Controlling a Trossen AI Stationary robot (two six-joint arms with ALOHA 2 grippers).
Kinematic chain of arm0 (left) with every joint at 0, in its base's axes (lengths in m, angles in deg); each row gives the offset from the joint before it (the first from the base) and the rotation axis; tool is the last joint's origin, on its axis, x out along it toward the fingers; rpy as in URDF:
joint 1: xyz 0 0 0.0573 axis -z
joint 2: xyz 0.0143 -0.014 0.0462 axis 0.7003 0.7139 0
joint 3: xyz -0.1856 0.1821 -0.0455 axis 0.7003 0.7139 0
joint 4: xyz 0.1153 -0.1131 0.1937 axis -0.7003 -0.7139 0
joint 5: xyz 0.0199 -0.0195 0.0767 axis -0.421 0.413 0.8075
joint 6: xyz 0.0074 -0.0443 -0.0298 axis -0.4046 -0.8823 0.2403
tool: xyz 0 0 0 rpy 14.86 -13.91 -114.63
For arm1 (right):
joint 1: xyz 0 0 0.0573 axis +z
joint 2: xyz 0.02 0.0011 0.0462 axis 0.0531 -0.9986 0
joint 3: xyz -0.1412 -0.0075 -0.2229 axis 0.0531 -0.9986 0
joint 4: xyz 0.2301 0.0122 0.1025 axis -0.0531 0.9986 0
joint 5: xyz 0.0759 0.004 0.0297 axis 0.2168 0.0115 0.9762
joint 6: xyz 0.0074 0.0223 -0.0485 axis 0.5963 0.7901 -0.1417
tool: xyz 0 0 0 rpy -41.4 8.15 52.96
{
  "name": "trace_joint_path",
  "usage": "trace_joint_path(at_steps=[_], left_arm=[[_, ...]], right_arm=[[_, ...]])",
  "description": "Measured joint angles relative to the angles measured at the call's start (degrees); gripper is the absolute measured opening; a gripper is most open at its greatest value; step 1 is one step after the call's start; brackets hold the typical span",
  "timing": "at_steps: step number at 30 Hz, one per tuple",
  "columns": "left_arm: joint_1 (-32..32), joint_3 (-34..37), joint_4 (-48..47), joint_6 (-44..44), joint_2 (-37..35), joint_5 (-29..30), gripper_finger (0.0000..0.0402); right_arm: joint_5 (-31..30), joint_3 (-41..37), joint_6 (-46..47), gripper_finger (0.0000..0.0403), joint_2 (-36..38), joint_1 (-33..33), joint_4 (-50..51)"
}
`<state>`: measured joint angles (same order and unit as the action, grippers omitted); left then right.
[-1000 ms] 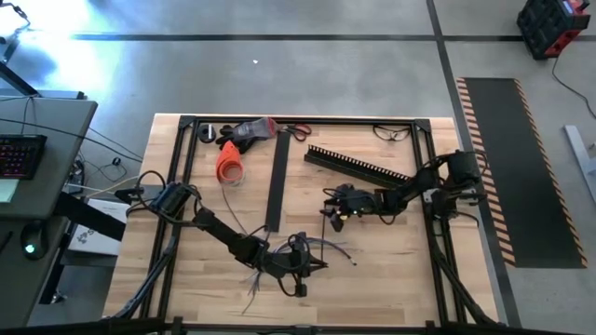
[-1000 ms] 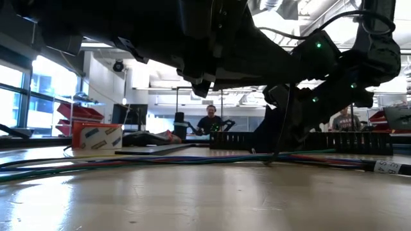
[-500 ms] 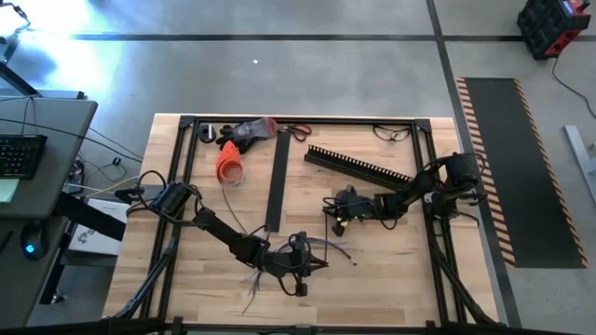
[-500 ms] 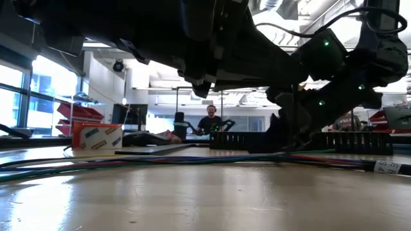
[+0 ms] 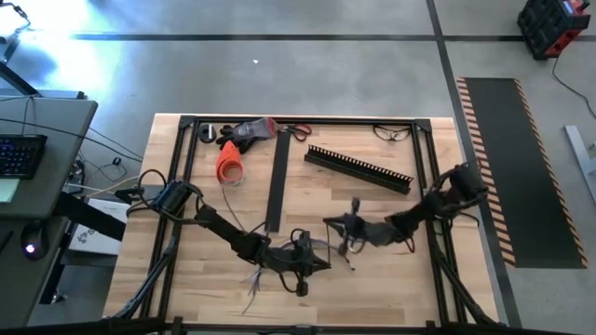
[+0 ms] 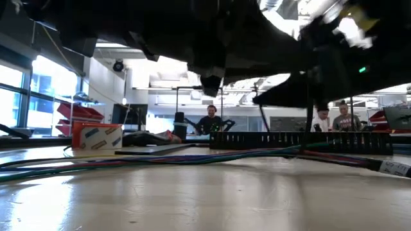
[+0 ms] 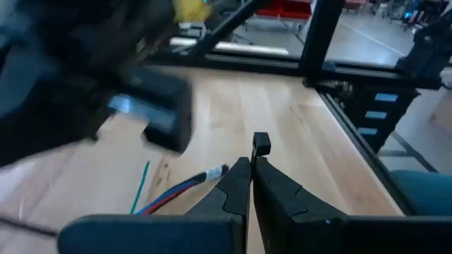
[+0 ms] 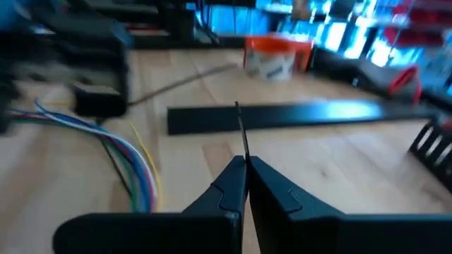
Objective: Ziptie cables
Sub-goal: Wrap the black zip tie on the cables
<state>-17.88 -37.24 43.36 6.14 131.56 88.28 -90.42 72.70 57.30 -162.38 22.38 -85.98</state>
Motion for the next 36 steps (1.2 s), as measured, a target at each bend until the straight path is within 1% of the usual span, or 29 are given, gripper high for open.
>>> trace_joint_path(at_steps=[4, 7, 11, 13, 17, 19, 21, 26, 29, 33, 36], left_arm=[[-0.16, 0.00, -1.92, -0.78, 0.00, 0.02, 0.0000], [-0.83, 0.00, -1.81, -1.96, 0.00, -0.40, 0.0000], [-2.16, 0.00, -1.12, -3.95, 0.00, -4.19, 0.0000], [-2.71, 0.00, -1.14, -5.23, 0.00, -5.63, 0.0000], [-3.37, 0.02, -1.04, -7.29, 0.00, -6.34, 0.0000], [-3.37, 0.01, -0.81, -7.74, 0.00, -6.30, 0.0000], [-3.37, 0.02, -0.36, -7.79, 0.00, -5.68, 0.0000], [-3.37, 0.02, -0.25, -8.27, 0.02, -4.33, 0.0000], [-3.38, 0.02, -0.27, -8.90, 0.02, -3.78, 0.0000], [-4.12, 0.03, -1.60, -12.70, 0.02, -3.81, 0.0000], [-4.91, 0.77, -1.53, -14.85, 0.04, -4.39, 0.0000]], right_arm=[[-3.91, 0.01, -2.49, 0.0000, 0.09, 5.69, -0.67], [-9.24, 0.02, -3.73, 0.0000, 0.09, 9.45, 1.92], [-16.23, 0.72, -9.50, 0.0000, 0.09, 13.01, 5.38], [-18.33, 2.07, -12.59, 0.0000, 0.09, 13.90, 7.53], [-21.20, 5.98, -17.92, 0.0000, 0.09, 14.58, 17.13], [-23.91, 7.90, -18.38, 0.0000, -0.12, 14.39, 23.01], [-26.54, 9.29, -18.42, 0.0000, -0.79, 14.34, 26.71], [-27.17, 10.39, -18.01, 0.0000, -3.53, 14.43, 27.81], [-27.18, 11.40, -19.28, 0.0000, -5.33, 15.10, 27.82], [-27.00, 13.25, -22.62, 0.0000, -6.47, 15.95, 27.05], [-26.53, 13.62, -23.20, 0.0000, -6.49, 16.28, 26.97]])
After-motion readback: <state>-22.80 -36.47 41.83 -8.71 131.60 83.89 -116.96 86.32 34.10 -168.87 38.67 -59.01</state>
